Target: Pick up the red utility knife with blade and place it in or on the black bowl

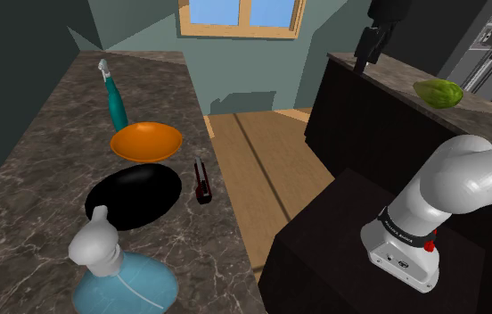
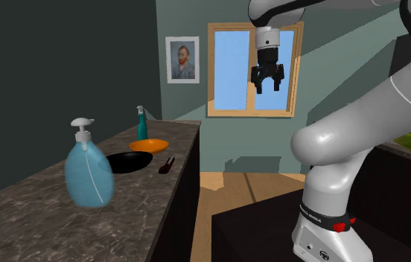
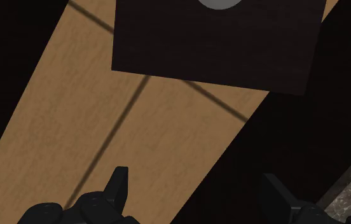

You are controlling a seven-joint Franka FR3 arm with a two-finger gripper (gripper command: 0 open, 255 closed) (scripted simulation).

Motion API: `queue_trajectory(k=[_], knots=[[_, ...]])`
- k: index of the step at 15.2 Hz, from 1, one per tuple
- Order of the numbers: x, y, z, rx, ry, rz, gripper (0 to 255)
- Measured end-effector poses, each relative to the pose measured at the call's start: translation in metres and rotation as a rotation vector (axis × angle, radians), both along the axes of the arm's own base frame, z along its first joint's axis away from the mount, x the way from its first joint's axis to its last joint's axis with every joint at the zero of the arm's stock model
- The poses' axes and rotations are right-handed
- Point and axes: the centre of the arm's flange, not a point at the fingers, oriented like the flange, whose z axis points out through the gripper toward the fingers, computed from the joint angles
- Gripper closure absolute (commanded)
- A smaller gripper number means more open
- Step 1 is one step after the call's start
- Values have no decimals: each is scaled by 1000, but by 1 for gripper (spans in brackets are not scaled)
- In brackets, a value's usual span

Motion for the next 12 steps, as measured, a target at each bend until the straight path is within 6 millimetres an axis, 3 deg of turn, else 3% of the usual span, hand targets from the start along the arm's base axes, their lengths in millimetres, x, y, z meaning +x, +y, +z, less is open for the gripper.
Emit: queue_trajectory(k=[2,4,12], knots=[[2,4,-4,1,0,-6,0],[6,20,-17,4,-2,-26,0],[30,101,-77,18,-11,-130,0]])
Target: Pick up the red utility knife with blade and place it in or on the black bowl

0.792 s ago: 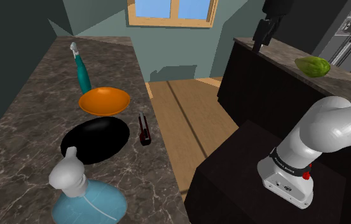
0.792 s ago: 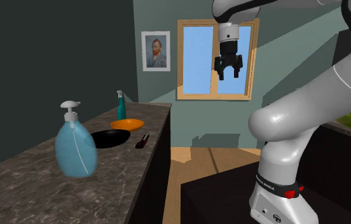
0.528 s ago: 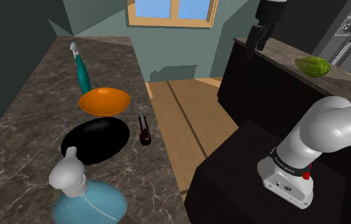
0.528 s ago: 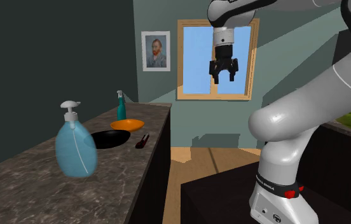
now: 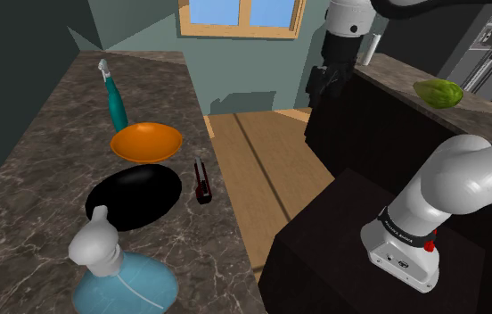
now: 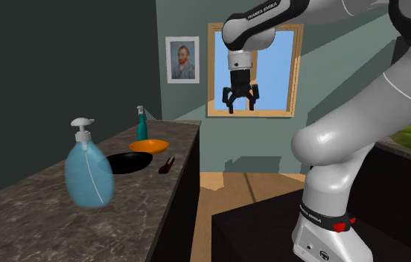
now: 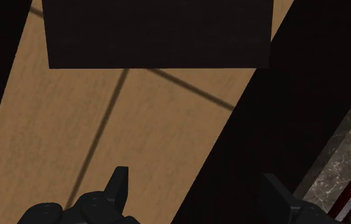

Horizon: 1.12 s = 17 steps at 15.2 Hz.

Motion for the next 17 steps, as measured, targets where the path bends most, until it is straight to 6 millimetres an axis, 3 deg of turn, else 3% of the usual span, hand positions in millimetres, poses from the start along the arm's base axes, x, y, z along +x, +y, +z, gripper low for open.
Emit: queue_trajectory(k=[13,17], knots=[[58,122,-90,24,-17,-172,0],[88,156,-122,32,-22,-225,0]])
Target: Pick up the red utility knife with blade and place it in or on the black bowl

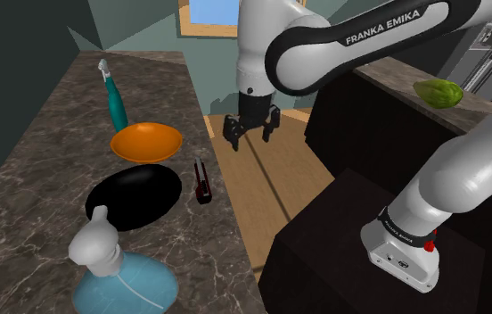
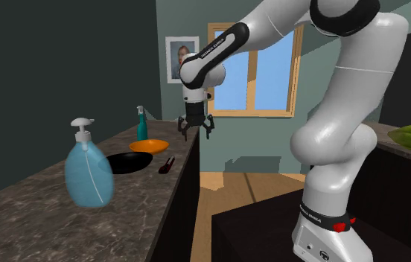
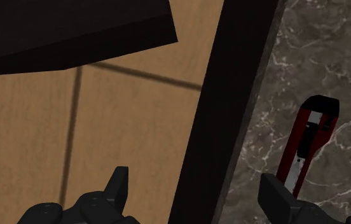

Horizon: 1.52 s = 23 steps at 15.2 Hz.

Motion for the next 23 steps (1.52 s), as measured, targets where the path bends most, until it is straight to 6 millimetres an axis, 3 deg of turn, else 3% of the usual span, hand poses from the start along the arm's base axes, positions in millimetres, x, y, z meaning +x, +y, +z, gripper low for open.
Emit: queue_trajectory(k=[5,12,19,23], knots=[[26,43,-34,10,-6,-65,0],[77,100,-82,25,-14,-154,0],[82,103,-119,25,-15,-163,0],[82,103,-126,26,-16,-163,0]])
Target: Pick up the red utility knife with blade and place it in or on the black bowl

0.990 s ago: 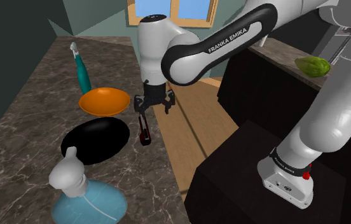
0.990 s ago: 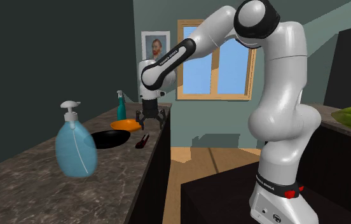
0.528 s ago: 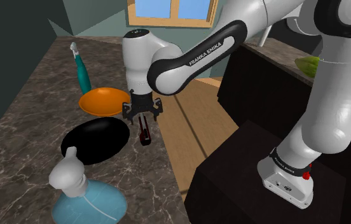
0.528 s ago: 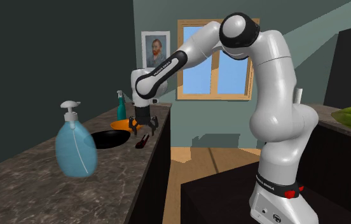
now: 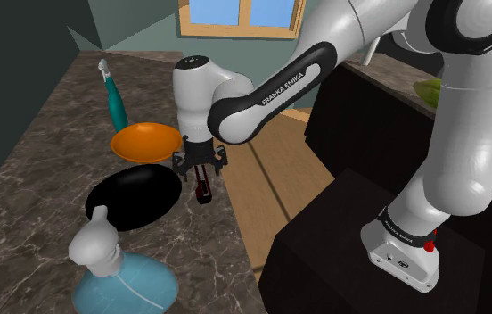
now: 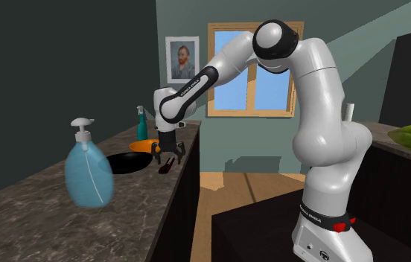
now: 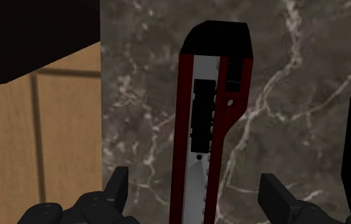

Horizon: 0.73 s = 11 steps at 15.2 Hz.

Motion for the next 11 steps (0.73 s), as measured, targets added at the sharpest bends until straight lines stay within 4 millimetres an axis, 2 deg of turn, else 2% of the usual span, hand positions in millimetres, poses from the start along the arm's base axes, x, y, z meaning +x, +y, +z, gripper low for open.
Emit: queue_trajectory(k=[3,4,6,11], knots=[[0,0,0,0,0,0,0],[0,0,0,0,0,0,255],[1,5,6,22,-22,4,255],[2,4,6,7,-10,3,255]])
